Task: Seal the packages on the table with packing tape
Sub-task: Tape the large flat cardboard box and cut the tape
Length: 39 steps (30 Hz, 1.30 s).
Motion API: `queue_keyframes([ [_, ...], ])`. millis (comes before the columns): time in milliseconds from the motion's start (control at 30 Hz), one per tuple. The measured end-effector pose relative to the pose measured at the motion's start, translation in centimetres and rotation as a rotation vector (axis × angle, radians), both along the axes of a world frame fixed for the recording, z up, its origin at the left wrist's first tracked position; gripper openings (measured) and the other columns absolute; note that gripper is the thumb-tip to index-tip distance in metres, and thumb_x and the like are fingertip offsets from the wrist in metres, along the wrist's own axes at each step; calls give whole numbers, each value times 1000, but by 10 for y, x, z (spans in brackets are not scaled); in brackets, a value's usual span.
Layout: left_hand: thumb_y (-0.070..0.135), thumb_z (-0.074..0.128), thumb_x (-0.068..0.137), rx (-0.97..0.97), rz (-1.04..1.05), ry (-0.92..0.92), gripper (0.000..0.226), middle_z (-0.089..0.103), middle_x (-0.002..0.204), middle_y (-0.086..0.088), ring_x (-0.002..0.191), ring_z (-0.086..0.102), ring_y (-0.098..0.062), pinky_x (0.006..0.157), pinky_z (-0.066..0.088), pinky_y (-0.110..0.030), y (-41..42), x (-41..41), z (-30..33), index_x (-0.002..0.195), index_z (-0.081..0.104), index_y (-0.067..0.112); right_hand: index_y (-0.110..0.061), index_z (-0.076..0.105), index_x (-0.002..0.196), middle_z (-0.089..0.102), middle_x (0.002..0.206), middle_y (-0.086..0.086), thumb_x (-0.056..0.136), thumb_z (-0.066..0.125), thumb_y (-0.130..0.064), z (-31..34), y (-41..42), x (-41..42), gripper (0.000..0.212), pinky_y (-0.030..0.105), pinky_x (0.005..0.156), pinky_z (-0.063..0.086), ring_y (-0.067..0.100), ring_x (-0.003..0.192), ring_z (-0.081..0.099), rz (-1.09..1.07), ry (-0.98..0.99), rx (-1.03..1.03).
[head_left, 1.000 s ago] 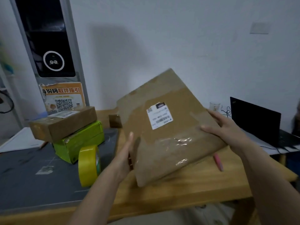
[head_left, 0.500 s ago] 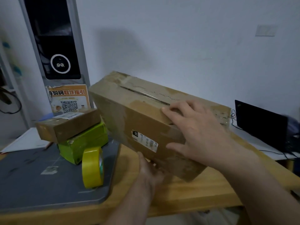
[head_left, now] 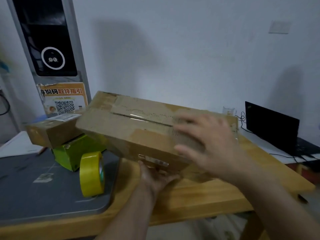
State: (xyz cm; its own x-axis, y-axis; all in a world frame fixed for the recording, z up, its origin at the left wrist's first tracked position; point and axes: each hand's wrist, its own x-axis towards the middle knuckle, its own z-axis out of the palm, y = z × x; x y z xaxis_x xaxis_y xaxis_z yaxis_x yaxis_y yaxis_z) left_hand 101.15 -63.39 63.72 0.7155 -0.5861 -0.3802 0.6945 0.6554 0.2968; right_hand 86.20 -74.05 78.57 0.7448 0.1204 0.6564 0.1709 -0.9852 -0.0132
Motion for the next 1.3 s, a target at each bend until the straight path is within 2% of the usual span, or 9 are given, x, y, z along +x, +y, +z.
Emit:
queue_keyframes([
  [133,58,50,89,-121,22,-91,58,64,122,-25,107,61,-51,87,45,-69,24,4,13,119,70,13,-38,52,134,47,143,-7,63,57,-81,12,-42,-1,83,40,108,36,11,130,44,-211,186,442],
  [233,51,59,90,-182,133,-40,38,73,95,-24,80,70,-46,62,56,-56,38,2,6,114,67,22,-39,62,112,61,111,-17,71,73,-59,-18,-31,5,46,14,66,46,-7,89,61,-5,436,704],
  [300,54,63,86,-125,184,-46,49,71,103,-25,86,69,-49,64,55,-58,41,3,0,121,64,20,-40,51,117,54,116,-22,74,71,-58,-49,-10,13,51,16,79,44,-4,104,53,1,391,650],
  [400,66,53,88,-31,219,-90,57,69,109,-26,87,68,-50,64,55,-59,44,8,-7,116,66,17,-38,44,131,40,141,-25,77,57,-68,-93,21,21,63,53,115,24,4,137,30,-61,252,487],
  [500,78,41,84,76,190,-88,74,68,115,-24,103,65,-49,82,52,-65,49,16,-16,124,63,20,-41,41,142,24,151,-30,81,41,-71,-126,36,23,68,67,114,8,2,145,12,-35,163,425],
  [700,88,35,77,244,200,-74,88,65,123,-21,116,58,-45,103,39,-63,55,23,-20,124,66,21,-40,40,144,33,155,-18,87,43,-63,-153,46,30,61,78,103,21,19,146,25,-32,51,317],
  [1100,88,37,75,795,296,-365,83,72,112,-8,102,67,-31,97,50,-50,49,35,2,117,69,24,-27,35,147,39,154,-2,82,49,-60,-173,70,60,74,61,108,15,34,140,37,-182,66,80],
  [1200,88,67,49,773,156,-612,104,66,125,4,113,63,-23,102,47,-50,53,31,17,137,50,36,-24,30,150,31,157,2,78,53,-55,-180,69,67,81,53,111,17,34,144,29,-135,86,110],
  [1300,49,93,46,809,83,-722,118,60,127,7,112,59,-18,101,46,-47,44,28,28,146,31,38,-22,32,150,28,159,2,81,53,-50,-185,54,73,78,49,112,20,29,146,22,-60,11,226],
])
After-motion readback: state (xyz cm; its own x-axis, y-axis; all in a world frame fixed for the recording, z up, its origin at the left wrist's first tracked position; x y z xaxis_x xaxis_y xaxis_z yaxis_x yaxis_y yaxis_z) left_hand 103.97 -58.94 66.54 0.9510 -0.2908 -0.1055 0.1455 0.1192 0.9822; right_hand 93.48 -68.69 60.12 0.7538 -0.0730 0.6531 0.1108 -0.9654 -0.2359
